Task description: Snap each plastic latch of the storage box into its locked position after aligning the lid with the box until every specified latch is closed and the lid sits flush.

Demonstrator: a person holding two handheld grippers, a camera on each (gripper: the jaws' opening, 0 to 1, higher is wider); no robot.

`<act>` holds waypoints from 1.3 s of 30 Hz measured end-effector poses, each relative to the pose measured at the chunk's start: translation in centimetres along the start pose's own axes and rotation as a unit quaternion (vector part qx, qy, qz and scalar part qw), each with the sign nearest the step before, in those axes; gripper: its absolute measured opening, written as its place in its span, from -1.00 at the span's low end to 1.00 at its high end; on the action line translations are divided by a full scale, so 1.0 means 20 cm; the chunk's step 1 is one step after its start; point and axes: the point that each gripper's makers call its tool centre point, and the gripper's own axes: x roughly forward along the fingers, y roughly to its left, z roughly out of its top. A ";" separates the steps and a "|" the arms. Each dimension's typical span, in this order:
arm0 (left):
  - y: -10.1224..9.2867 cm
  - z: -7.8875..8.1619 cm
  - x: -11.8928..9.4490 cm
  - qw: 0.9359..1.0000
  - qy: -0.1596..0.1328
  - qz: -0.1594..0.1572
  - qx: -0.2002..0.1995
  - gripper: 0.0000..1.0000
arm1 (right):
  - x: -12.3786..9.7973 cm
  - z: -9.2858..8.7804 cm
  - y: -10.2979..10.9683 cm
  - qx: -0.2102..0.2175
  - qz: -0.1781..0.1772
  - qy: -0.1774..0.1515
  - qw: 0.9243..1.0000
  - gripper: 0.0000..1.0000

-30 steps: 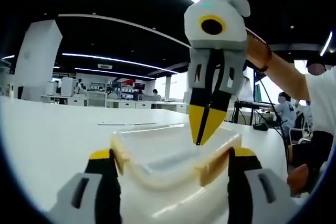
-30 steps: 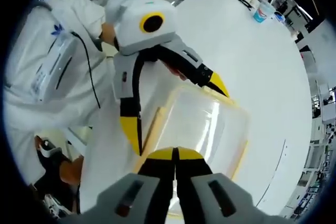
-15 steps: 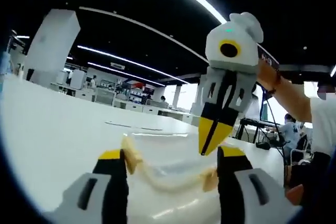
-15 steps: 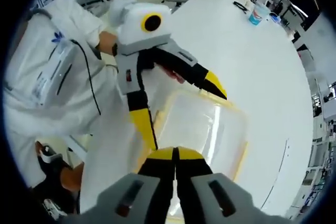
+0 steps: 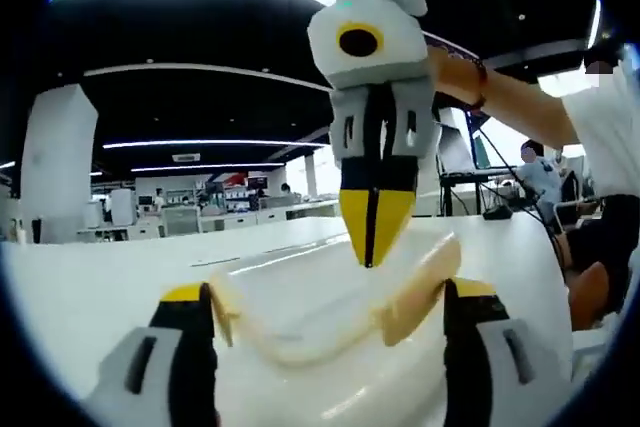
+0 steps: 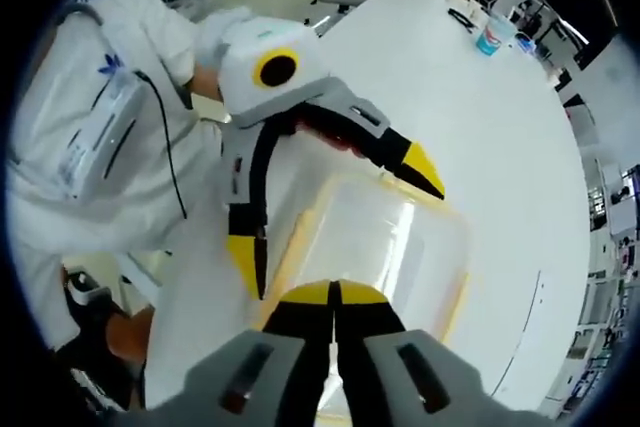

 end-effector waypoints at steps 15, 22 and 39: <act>-0.01 0.04 0.07 1.000 -0.011 0.005 -0.014 0.95 | 0.01 0.03 0.00 0.006 0.001 0.008 1.000 -1.00; -0.02 0.04 0.07 1.000 -0.015 0.012 -0.015 0.97 | 0.00 0.02 -0.01 0.002 0.002 0.009 1.000 -1.00; -0.01 0.04 0.02 0.999 -0.022 0.022 -0.014 0.88 | 0.04 0.14 -0.10 -0.027 0.027 0.009 0.999 -1.00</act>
